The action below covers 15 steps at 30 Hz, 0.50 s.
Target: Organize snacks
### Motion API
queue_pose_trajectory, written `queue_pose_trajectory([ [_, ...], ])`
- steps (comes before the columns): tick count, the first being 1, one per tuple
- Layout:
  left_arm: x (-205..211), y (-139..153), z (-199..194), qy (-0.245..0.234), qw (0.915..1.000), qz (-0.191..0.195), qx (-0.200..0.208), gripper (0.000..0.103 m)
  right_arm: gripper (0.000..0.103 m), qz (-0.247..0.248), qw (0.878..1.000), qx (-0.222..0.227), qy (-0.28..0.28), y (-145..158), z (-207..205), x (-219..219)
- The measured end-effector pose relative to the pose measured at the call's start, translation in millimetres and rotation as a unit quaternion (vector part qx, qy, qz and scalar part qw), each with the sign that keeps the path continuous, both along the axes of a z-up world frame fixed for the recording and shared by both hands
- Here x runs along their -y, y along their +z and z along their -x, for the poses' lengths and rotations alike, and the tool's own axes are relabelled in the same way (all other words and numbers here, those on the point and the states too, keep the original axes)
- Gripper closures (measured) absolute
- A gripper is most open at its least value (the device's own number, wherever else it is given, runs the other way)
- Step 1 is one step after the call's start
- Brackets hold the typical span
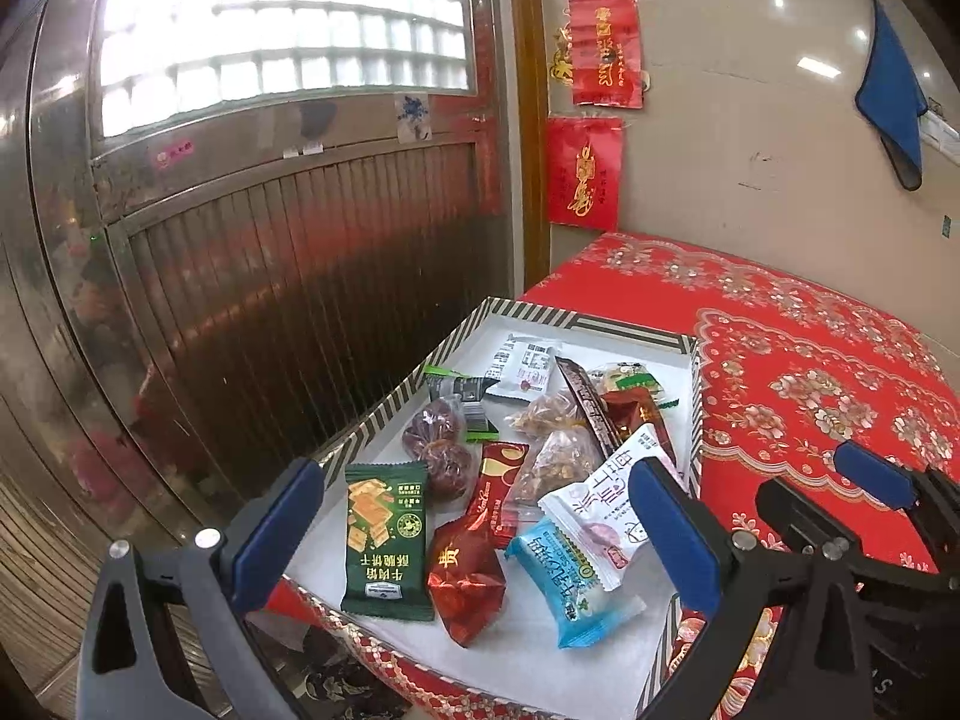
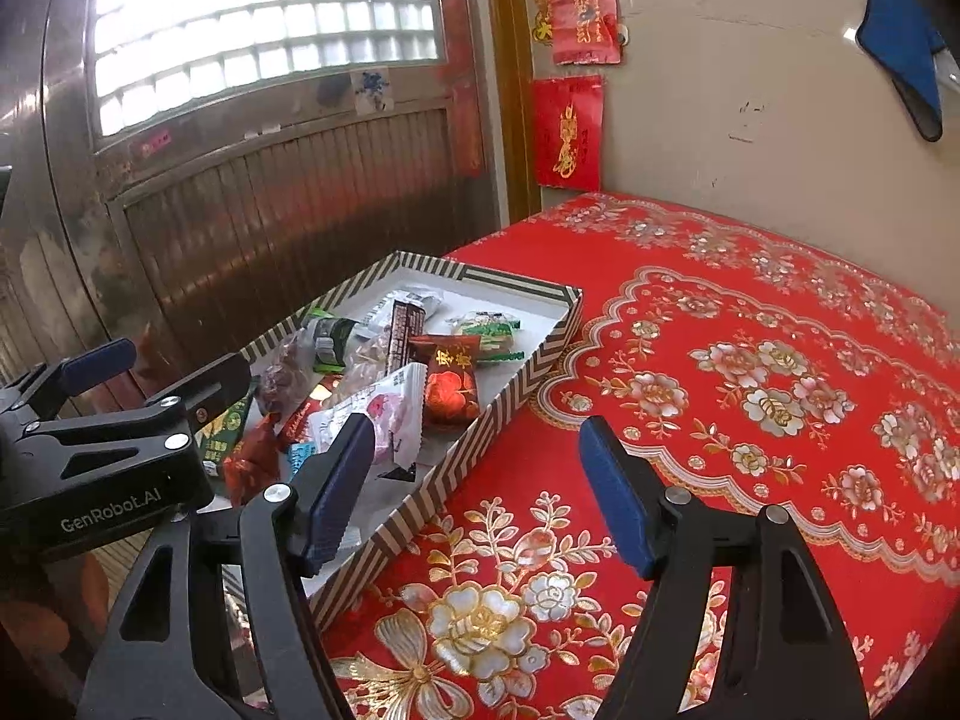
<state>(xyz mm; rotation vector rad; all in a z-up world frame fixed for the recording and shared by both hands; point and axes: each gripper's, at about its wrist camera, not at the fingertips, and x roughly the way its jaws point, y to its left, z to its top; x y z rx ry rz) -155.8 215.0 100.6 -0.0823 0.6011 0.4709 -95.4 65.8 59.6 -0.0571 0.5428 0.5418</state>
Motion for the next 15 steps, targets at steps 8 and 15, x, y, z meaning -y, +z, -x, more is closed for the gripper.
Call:
queue_pose_trajectory([
  [8, 3.4, 2.3, 2.7, -0.011, 0.9999, 0.006, -0.001, 0.000, 0.032, -0.005, 1.000, 0.008, -0.002, 6.3, 5.5, 4.0],
  [15, -0.8, -0.8, 3.4, -0.019, 0.9996, 0.023, 0.000, 0.000, 0.032, -0.006, 1.000, 0.008, -0.003, 7.3, 5.7, 5.4],
])
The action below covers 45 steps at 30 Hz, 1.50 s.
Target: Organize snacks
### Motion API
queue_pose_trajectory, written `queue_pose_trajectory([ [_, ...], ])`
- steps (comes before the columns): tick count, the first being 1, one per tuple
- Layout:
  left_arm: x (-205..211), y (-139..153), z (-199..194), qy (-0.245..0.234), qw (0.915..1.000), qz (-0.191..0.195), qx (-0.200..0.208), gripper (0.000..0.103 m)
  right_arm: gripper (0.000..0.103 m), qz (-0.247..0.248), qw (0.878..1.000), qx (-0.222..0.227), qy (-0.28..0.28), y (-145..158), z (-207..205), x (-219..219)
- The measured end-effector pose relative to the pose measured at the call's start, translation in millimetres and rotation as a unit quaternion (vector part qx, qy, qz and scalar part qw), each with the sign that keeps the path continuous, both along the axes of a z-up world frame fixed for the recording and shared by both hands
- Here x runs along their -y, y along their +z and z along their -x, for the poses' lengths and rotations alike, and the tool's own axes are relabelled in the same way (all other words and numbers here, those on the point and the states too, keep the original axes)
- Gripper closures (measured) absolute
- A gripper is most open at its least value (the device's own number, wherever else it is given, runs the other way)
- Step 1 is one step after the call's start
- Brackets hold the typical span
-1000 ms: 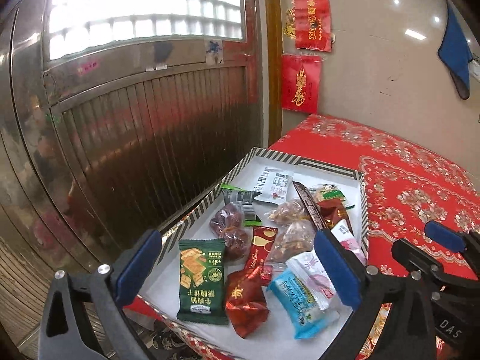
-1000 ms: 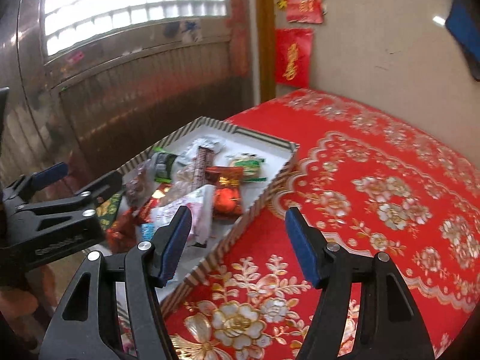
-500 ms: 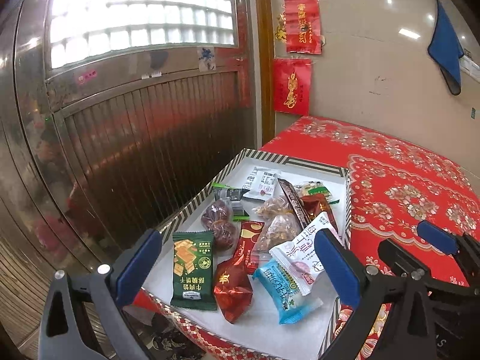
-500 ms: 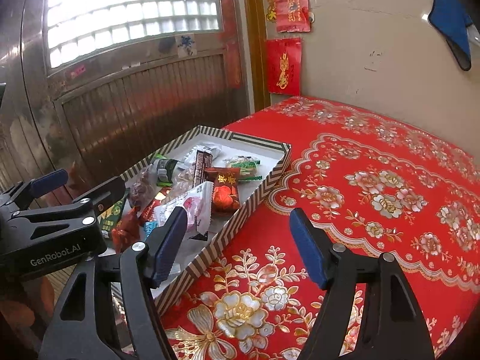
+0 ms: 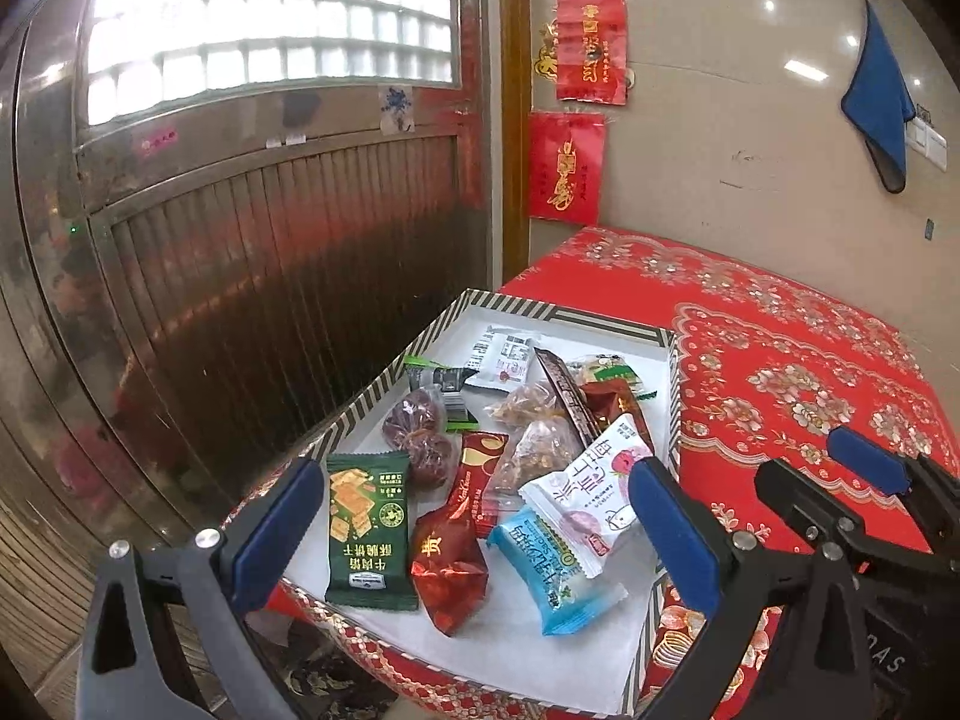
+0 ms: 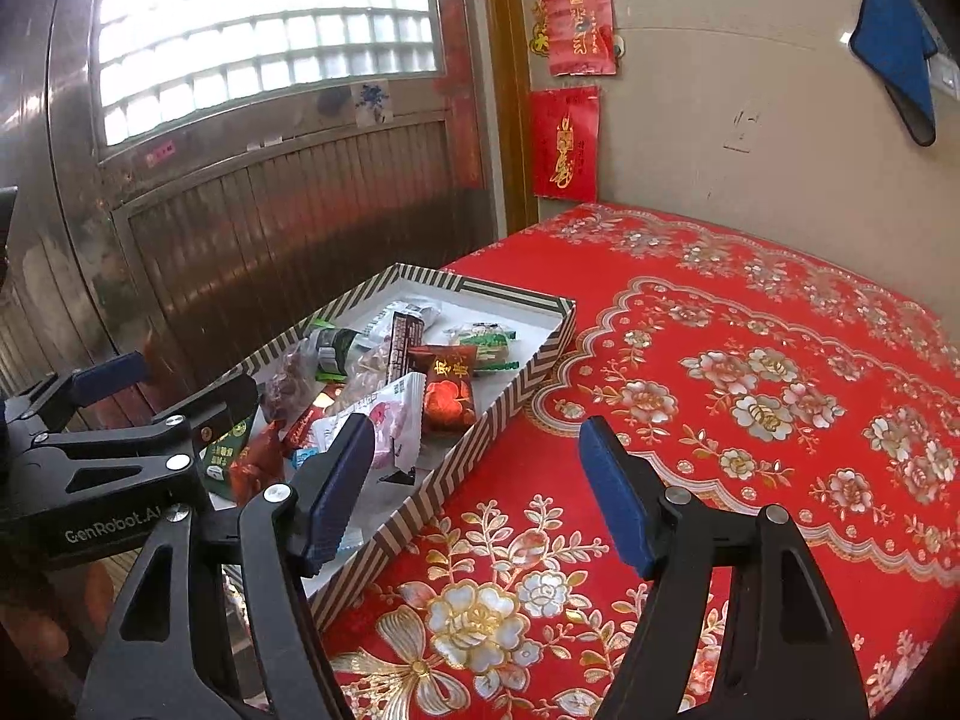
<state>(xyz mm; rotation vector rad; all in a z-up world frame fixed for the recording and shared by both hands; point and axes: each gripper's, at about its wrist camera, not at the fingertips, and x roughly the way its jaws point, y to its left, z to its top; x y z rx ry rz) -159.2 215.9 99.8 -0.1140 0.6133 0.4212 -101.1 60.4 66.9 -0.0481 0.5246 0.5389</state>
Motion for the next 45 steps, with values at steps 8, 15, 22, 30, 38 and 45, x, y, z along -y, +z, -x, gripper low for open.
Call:
queue_pose_trajectory([
  [8, -7.0, -5.3, 2.6, 0.009, 1.0000, 0.003, 0.000, 0.000, 0.032, 0.005, 1.000, -0.004, -0.001, -3.5, -1.4, -2.1],
  [15, -4.1, -9.0, 4.1, 0.026, 0.9986, -0.044, -0.011, 0.000, 0.032, 0.009, 1.000, -0.009, 0.002, -5.9, -3.1, -7.8],
  [22, -8.5, -12.5, 3.6, 0.031, 0.9987, -0.038, -0.015, 0.000, 0.032, 0.013, 1.000, -0.012, 0.003, -8.2, -4.3, -12.1],
  [30, -7.5, -12.5, 4.1, 0.026, 0.9989, -0.036, -0.014, 0.000, 0.032, 0.017, 1.000, -0.015, 0.005, -9.6, -4.4, -16.1],
  [38, -7.6, -11.1, 5.0, 0.025, 0.9990, -0.035, -0.011, 0.000, 0.032, 0.018, 1.000, -0.017, 0.007, -10.1, -3.1, -18.5],
  [45, -7.7, -11.4, 5.0, 0.025, 0.9990, -0.034, -0.011, 0.000, 0.032, 0.023, 0.999, -0.018, 0.012, -11.8, -3.1, -19.9],
])
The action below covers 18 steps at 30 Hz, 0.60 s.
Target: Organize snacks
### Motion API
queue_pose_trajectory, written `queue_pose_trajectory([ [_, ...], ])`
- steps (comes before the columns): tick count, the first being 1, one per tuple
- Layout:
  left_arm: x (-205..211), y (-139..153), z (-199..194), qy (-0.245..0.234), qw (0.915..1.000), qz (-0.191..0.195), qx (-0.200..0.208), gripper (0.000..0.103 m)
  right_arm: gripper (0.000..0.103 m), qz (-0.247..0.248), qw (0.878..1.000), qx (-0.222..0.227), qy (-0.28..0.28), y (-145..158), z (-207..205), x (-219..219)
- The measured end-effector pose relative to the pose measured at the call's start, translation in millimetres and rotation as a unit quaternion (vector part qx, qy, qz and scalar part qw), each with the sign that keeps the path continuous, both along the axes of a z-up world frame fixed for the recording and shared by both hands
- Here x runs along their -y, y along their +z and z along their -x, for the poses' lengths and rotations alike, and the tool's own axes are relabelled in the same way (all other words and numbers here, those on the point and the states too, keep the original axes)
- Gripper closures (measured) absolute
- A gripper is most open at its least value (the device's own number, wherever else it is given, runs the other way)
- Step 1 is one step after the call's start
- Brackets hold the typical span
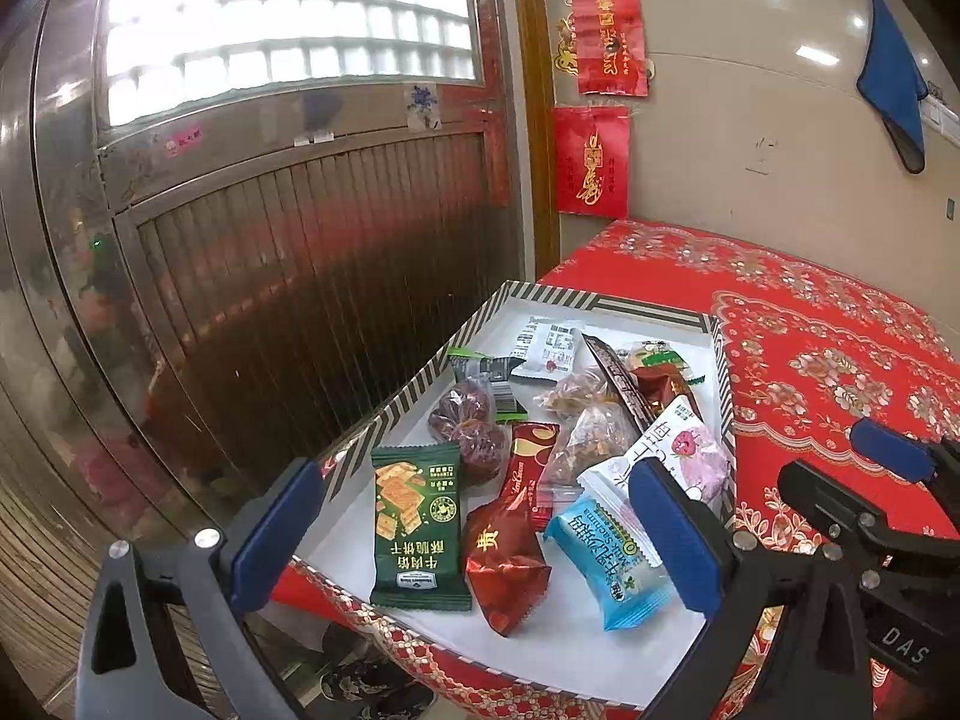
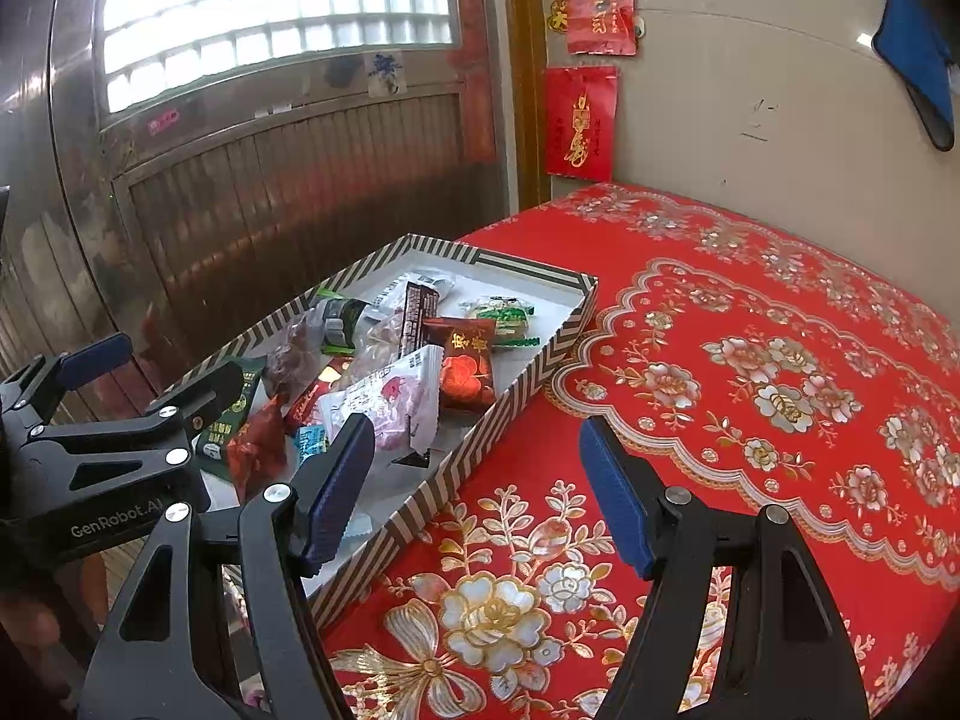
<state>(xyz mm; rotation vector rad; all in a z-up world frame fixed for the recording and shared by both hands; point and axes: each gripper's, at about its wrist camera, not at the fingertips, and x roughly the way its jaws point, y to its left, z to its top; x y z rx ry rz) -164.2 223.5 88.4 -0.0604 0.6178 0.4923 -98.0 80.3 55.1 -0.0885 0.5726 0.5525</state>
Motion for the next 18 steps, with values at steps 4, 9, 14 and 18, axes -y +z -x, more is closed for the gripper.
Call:
queue_pose_trajectory([
  [4, 0.2, -0.3, 0.6, 0.001, 1.0000, 0.002, 0.001, 0.000, 0.032, 0.002, 1.000, -0.001, 0.004, -1.1, -0.3, -0.9],
  [9, 0.5, -0.7, 0.6, 0.000, 1.0000, -0.002, 0.003, 0.000, 0.032, 0.005, 1.000, 0.000, 0.008, -1.5, 0.2, -1.3],
  [14, 3.8, 0.2, 0.4, -0.011, 0.9998, -0.009, 0.014, 0.000, 0.032, 0.003, 1.000, -0.002, 0.008, -1.7, -0.8, 1.9],
  [18, 10.2, 3.6, -2.6, -0.017, 0.9997, -0.012, 0.016, 0.000, 0.032, -0.001, 1.000, -0.004, 0.002, -0.7, -2.7, 9.9],
])
